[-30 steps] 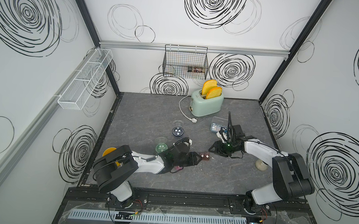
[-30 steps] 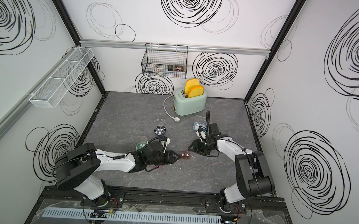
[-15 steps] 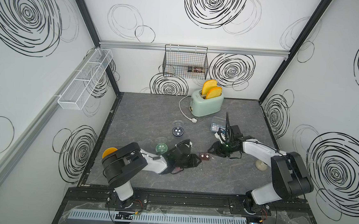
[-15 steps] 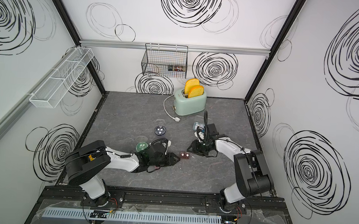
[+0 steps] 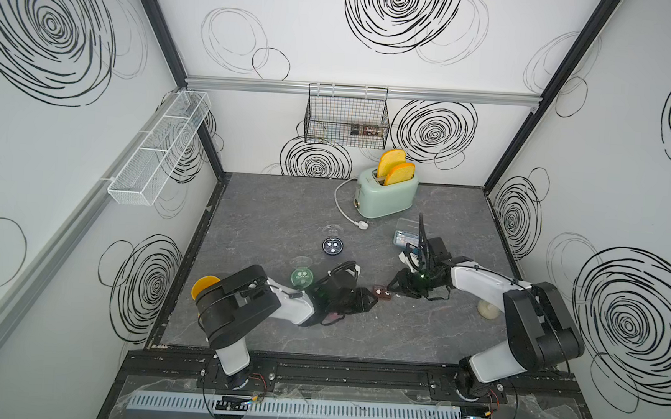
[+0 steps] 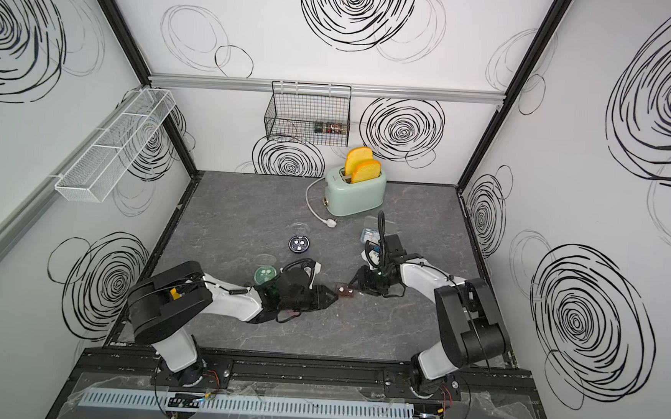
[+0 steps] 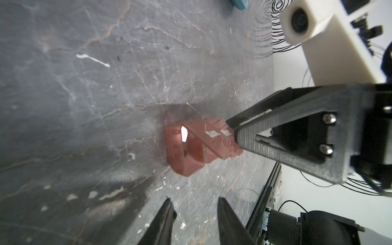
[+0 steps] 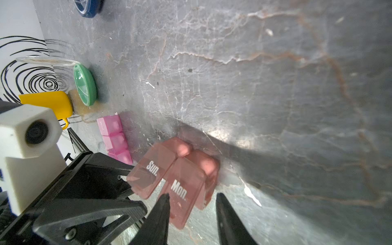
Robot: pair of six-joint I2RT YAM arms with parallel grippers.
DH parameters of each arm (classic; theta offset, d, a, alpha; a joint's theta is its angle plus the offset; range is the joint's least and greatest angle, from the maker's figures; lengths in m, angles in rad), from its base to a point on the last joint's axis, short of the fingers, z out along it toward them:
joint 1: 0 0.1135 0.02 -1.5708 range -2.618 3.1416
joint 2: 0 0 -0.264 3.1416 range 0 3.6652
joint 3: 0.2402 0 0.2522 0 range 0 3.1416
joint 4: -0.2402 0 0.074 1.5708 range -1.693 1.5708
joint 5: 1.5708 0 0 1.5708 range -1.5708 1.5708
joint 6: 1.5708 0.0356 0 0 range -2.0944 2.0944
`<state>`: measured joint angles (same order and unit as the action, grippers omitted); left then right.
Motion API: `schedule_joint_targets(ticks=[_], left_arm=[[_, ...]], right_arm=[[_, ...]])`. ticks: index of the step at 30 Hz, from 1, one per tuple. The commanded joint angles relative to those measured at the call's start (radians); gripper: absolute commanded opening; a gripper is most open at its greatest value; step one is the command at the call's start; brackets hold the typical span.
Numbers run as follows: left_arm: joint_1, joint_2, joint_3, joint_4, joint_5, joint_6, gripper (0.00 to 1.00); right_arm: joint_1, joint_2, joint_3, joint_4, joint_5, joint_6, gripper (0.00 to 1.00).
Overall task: Close pillboxes
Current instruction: Close the lid on the pillbox.
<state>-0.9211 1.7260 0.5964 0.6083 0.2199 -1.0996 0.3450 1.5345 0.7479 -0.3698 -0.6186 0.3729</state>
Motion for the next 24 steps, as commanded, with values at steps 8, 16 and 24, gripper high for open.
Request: schedule_joint_targets(ticks=[8, 16, 24], left_arm=[[-0.001, 0.038, 0.011, 0.063, -0.020, -0.009, 0.41], [-0.002, 0.041, 0.025, 0.074, -0.030, -0.002, 0.43], [0.013, 0.071, 0.031, 0.095, -0.015, -0.005, 0.43]], right_arm=[[0.013, 0.042, -0.010, 0.027, 0.019, -0.012, 0.39], [0.024, 0.060, -0.013, 0.041, 0.020, -0.014, 0.39], [0.027, 0.071, -0.013, 0.047, 0.025, -0.013, 0.37]])
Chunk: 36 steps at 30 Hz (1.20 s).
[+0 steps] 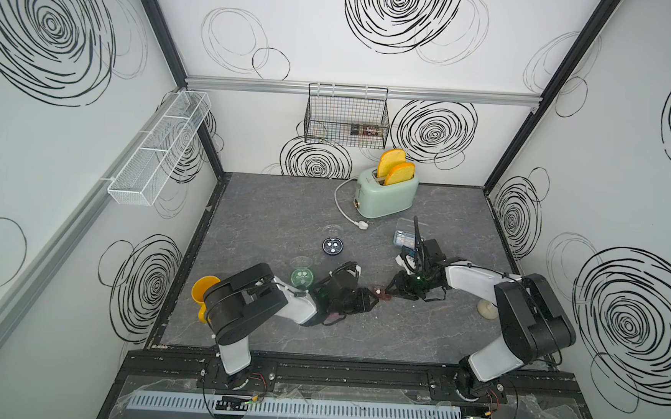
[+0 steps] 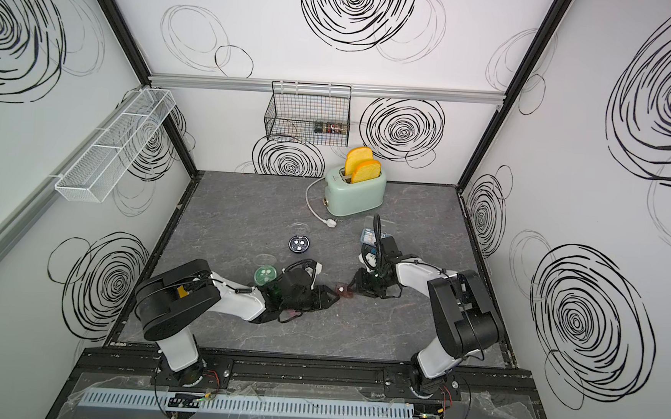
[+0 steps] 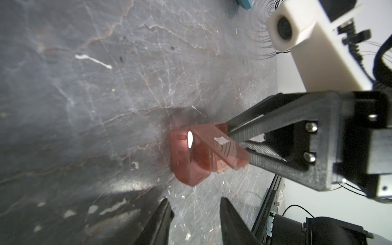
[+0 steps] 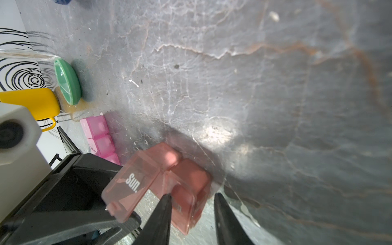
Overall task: Close pillboxes
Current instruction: Close the lid on the pillbox.
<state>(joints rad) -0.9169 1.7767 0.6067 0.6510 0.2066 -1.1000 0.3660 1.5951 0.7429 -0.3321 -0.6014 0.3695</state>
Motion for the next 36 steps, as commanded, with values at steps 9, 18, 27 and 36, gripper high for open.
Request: schedule_joint_targets(ticks=[9, 18, 27, 36], left_arm=[[0.018, 0.056, 0.034, 0.064, 0.005, -0.008, 0.42], [0.024, 0.087, 0.044, 0.070, 0.010, -0.009, 0.40], [0.026, 0.102, 0.042, 0.082, 0.017, -0.012, 0.37], [0.030, 0.095, 0.031, 0.093, 0.026, -0.014, 0.36]], right_arm=[[0.010, 0.028, -0.005, 0.007, 0.014, -0.015, 0.33], [0.028, 0.065, 0.009, -0.001, 0.023, -0.024, 0.32], [0.048, 0.086, 0.013, -0.006, 0.044, -0.023, 0.27], [0.055, 0.079, 0.013, -0.006, 0.042, -0.016, 0.31]])
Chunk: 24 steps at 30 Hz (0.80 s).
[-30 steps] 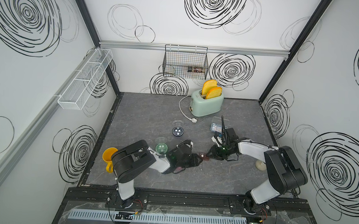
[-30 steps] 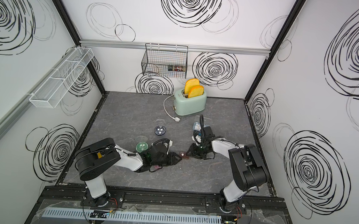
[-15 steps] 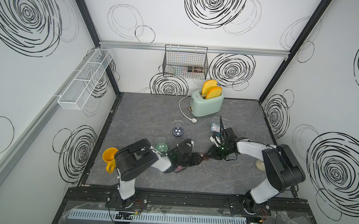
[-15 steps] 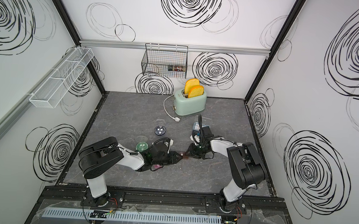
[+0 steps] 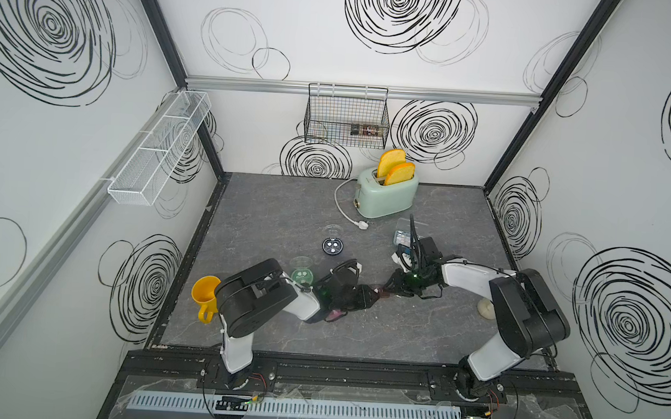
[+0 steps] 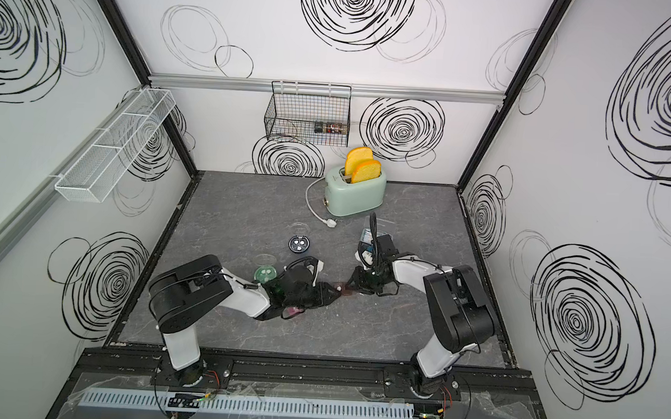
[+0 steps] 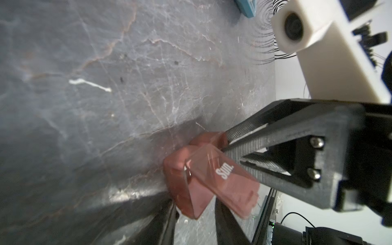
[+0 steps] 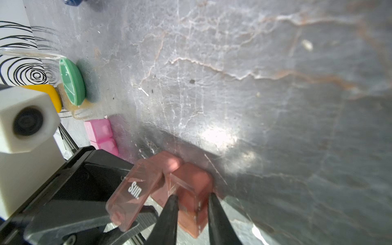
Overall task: Close pillboxes
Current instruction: Close the lid on the pillbox.
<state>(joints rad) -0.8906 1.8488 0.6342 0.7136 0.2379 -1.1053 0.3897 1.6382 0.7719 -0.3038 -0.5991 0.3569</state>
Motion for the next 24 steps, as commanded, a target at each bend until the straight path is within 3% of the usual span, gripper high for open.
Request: schedule_joint_targets(ticks=[1, 9, 18, 24], left_arm=[[0.004, 0.012, 0.003, 0.021, -0.006, -0.005, 0.36], [0.009, -0.116, -0.004, -0.052, -0.009, 0.044, 0.37], [0.015, -0.222, -0.009, -0.118, -0.006, 0.082, 0.38], [0.040, -0.218, -0.008, -0.148, -0.011, 0.090, 0.46]], right_arm=[[0.032, 0.026, -0.013, -0.036, 0.037, 0.000, 0.33], [0.011, -0.043, 0.059, -0.089, 0.018, -0.005, 0.43], [-0.026, -0.114, 0.097, -0.164, 0.027, -0.032, 0.45], [-0.025, -0.098, 0.092, -0.152, 0.028, -0.033, 0.47]])
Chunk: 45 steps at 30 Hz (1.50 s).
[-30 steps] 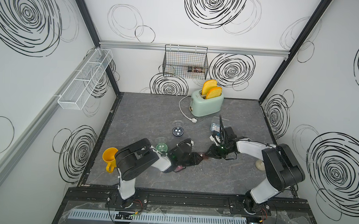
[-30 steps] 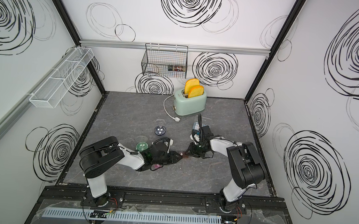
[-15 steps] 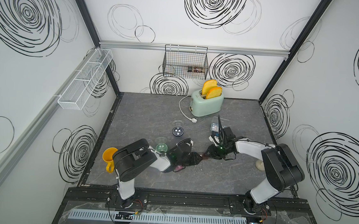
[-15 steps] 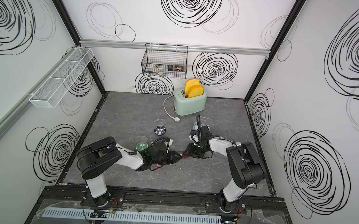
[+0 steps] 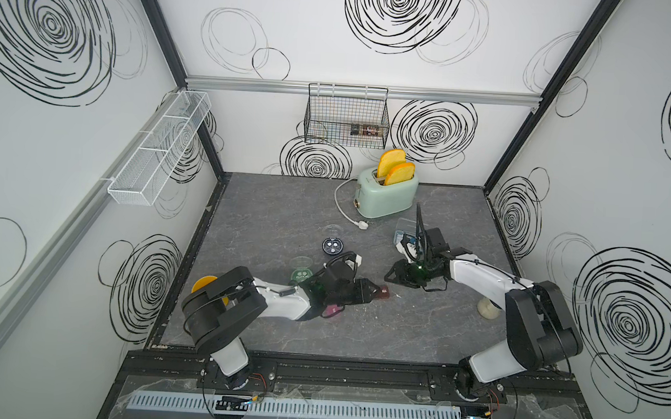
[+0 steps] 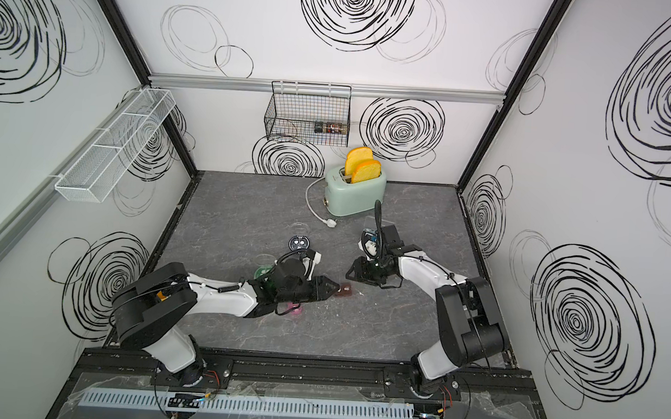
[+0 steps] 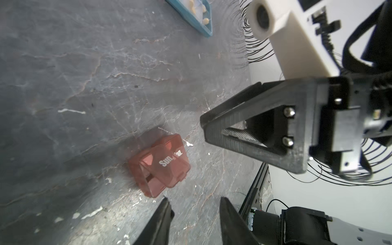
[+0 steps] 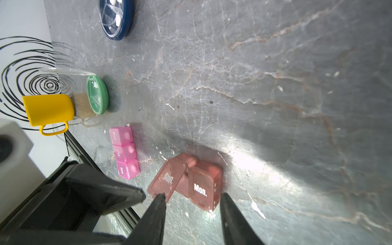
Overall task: Close pillboxes
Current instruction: Close the lid on the pillbox.
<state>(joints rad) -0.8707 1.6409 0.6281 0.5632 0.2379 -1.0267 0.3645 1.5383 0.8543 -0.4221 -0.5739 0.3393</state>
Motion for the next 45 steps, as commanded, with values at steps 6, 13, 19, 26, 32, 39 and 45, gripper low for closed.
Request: schedule_joint_targets(ticks=[6, 13, 19, 26, 32, 39, 45], left_arm=[[0.053, 0.033, 0.029, 0.051, 0.027, 0.012, 0.49], [0.053, 0.094, 0.051, 0.069, 0.043, -0.001, 0.50], [0.046, 0.114, 0.050, 0.067, 0.046, -0.002, 0.50], [0.037, 0.124, 0.042, 0.068, 0.044, -0.002, 0.50], [0.035, 0.144, 0.038, 0.089, 0.045, -0.011, 0.49], [0.029, 0.167, 0.029, 0.111, 0.047, -0.020, 0.49], [0.026, 0.192, 0.033, 0.123, 0.051, -0.022, 0.48]], right_arm=[[0.011, 0.027, -0.002, -0.015, -0.004, -0.016, 0.48], [0.017, 0.034, -0.024, -0.001, -0.003, -0.017, 0.48], [0.021, 0.065, -0.043, 0.025, -0.010, -0.020, 0.48], [0.026, 0.084, -0.062, 0.045, -0.015, -0.024, 0.46], [0.029, 0.100, -0.073, 0.062, -0.024, -0.016, 0.43], [0.031, 0.109, -0.078, 0.072, -0.024, -0.009, 0.39], [0.031, 0.118, -0.080, 0.077, -0.023, -0.005, 0.37]])
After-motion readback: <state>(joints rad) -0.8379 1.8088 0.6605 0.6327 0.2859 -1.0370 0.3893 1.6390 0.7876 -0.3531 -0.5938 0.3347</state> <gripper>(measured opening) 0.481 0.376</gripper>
